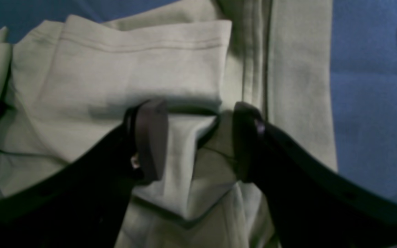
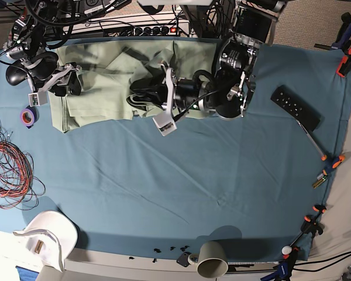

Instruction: Fold the T-shirt properly

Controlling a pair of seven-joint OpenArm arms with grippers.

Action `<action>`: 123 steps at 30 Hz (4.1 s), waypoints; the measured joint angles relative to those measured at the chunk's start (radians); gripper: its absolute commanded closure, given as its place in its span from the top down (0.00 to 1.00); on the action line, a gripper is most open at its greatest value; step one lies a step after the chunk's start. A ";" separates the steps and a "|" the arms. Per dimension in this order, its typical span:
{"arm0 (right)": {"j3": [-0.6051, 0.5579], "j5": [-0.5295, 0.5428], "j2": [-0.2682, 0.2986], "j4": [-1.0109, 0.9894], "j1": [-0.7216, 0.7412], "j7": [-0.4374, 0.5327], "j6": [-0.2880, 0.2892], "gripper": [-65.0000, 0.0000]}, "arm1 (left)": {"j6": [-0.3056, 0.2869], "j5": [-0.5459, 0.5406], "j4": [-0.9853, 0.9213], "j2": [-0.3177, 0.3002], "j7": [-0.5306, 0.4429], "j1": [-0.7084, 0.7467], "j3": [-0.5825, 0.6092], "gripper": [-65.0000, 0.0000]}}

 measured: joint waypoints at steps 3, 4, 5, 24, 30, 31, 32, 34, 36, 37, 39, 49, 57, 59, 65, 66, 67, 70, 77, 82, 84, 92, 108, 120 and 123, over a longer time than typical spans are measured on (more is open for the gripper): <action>0.000 0.000 0.000 0.000 0.000 0.001 0.000 0.47 | 0.000 0.054 0.000 0.038 -0.040 0.019 0.009 0.00; 0.000 0.000 0.000 0.000 0.000 0.003 0.000 0.47 | 0.000 0.072 0.000 0.047 -0.049 0.021 0.021 0.00; 0.000 0.000 0.000 0.000 0.000 0.003 0.000 0.47 | 0.000 0.090 0.000 0.054 -0.059 0.019 0.037 0.00; 0.000 0.000 0.000 0.000 0.000 0.006 0.000 0.47 | 0.000 0.312 0.001 0.065 -0.124 -0.030 0.205 0.32; 0.000 0.000 0.000 0.000 0.000 0.006 0.000 0.47 | 0.000 0.309 0.001 0.065 -0.071 -0.069 0.163 0.00; 0.000 0.000 0.000 0.000 0.000 0.007 0.000 0.47 | 0.000 0.306 0.001 0.064 -0.070 -0.068 0.156 0.00; 0.000 0.000 0.000 0.000 0.000 0.006 0.000 0.47 | 0.000 0.302 0.002 0.059 -0.069 -0.067 0.153 0.00; 0.000 0.000 0.000 0.000 0.000 0.006 0.000 0.47 | 0.029 0.303 0.002 0.038 -0.067 -0.067 0.150 0.00; 0.000 0.000 0.000 0.000 0.000 0.007 0.000 0.47 | 0.046 0.341 0.002 0.004 -0.062 -0.067 0.150 0.00; 0.000 0.000 0.000 0.000 0.000 0.007 0.000 0.47 | 0.052 0.361 0.002 -0.013 -0.059 -0.066 0.150 0.00; 0.000 0.000 0.000 0.000 0.000 0.007 0.000 0.47 | 0.070 0.386 0.002 -0.043 -0.059 -0.066 0.148 0.00; 0.000 0.000 0.000 0.000 0.000 0.007 0.000 0.47 | 0.102 0.391 0.002 -0.087 -0.064 -0.057 0.149 0.00; 0.000 0.000 0.000 0.000 0.000 0.014 0.000 0.47 | 0.102 0.301 0.002 -0.084 -0.064 0.011 0.150 0.00; 0.000 0.000 0.000 0.000 0.000 0.019 0.000 0.47 | 0.102 0.273 0.002 -0.076 -0.052 0.027 0.150 0.00; 0.000 -0.001 0.000 0.000 0.000 0.023 0.000 0.47 | 0.093 0.210 0.003 -0.003 -0.045 0.051 0.152 0.00; 0.000 0.000 0.000 0.000 0.000 0.023 0.000 0.47 | 0.093 0.211 0.003 0.005 -0.045 0.050 0.159 0.00; 0.000 -0.001 0.000 0.000 0.000 0.023 0.000 0.47 | 0.093 0.211 0.004 0.010 -0.044 0.048 0.167 0.00; 0.000 0.000 0.000 0.000 0.000 0.024 0.000 0.47 | 0.093 0.212 0.005 0.012 -0.045 0.046 0.224 0.00; 0.000 -0.018 0.000 0.000 0.000 0.025 -0.002 0.47 | 0.041 0.212 0.005 0.014 -0.042 0.046 0.393 0.00; 0.000 -0.127 0.037 0.000 0.035 0.004 -0.106 0.59 | 0.041 0.259 0.005 0.013 -0.041 0.045 0.408 0.00; 0.000 -0.171 0.077 -0.001 0.076 0.005 -0.143 0.60 | 0.041 0.261 0.005 0.011 -0.041 0.045 0.407 0.00; 0.000 -0.076 0.152 -0.172 0.177 -0.063 -0.172 0.60 | 0.041 0.265 0.005 0.006 -0.041 0.045 0.407 0.00; 0.006 0.252 0.162 -0.390 0.240 -0.245 -0.042 0.60 | 0.041 0.266 0.005 0.006 -0.041 0.045 0.407 0.00; 0.006 0.336 0.160 -0.392 0.193 -0.321 -0.023 0.00 | 0.041 0.292 0.005 0.006 -0.042 0.045 0.407 0.00; 0.005 0.396 0.159 -0.393 0.190 -0.360 -0.024 0.00 | 0.041 0.292 0.005 0.006 -0.042 0.045 0.407 0.00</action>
